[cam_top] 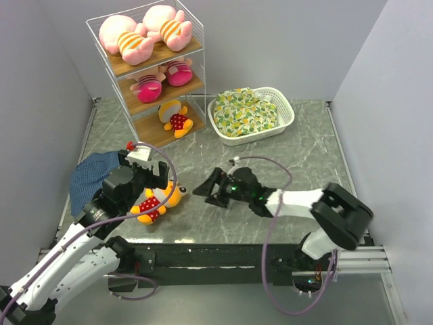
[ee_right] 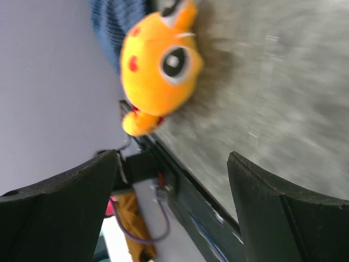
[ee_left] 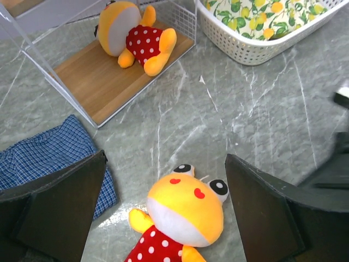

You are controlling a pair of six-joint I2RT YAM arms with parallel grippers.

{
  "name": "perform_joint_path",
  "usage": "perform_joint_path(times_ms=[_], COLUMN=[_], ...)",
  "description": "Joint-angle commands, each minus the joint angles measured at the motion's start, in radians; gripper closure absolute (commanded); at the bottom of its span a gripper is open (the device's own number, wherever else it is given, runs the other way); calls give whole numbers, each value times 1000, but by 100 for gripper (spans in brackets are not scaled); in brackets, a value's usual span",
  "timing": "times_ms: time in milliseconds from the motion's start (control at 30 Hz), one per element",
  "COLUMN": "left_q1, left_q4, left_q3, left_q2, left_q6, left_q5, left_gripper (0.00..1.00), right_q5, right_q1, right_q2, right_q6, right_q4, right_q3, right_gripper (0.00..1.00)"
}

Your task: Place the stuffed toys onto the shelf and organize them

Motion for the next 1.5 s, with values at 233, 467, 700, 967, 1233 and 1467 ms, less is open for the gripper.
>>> perform_joint_path(times_ms=[233,467,700,967,1233,1467], left_q1=[2,2,3,3,3,-32], left_q4=[4,-2,9,83,203,106], left_q3=[-1,-1,-6,-23,-121,-133], left_q2=[-24,-42,-50,-23,-59,-19], left_q6=[23,27,26,-23,162,507], left_q5=[3,-6,6,-87,362,594], left_gripper=[3,4,4,4,6,20], right_q5=[47,24,9,-116,-340,-509], right_q1=[151,171,148,-11,-206,-266], right_q2=[393,524,543,399,311,400], right_q6=[115,102,29,-127,-705,-914], right_q4=[251,225,214,180,-416,-708], right_q3=[317,401,409,264,358,521], right_gripper=[14,19,53,100,97,95])
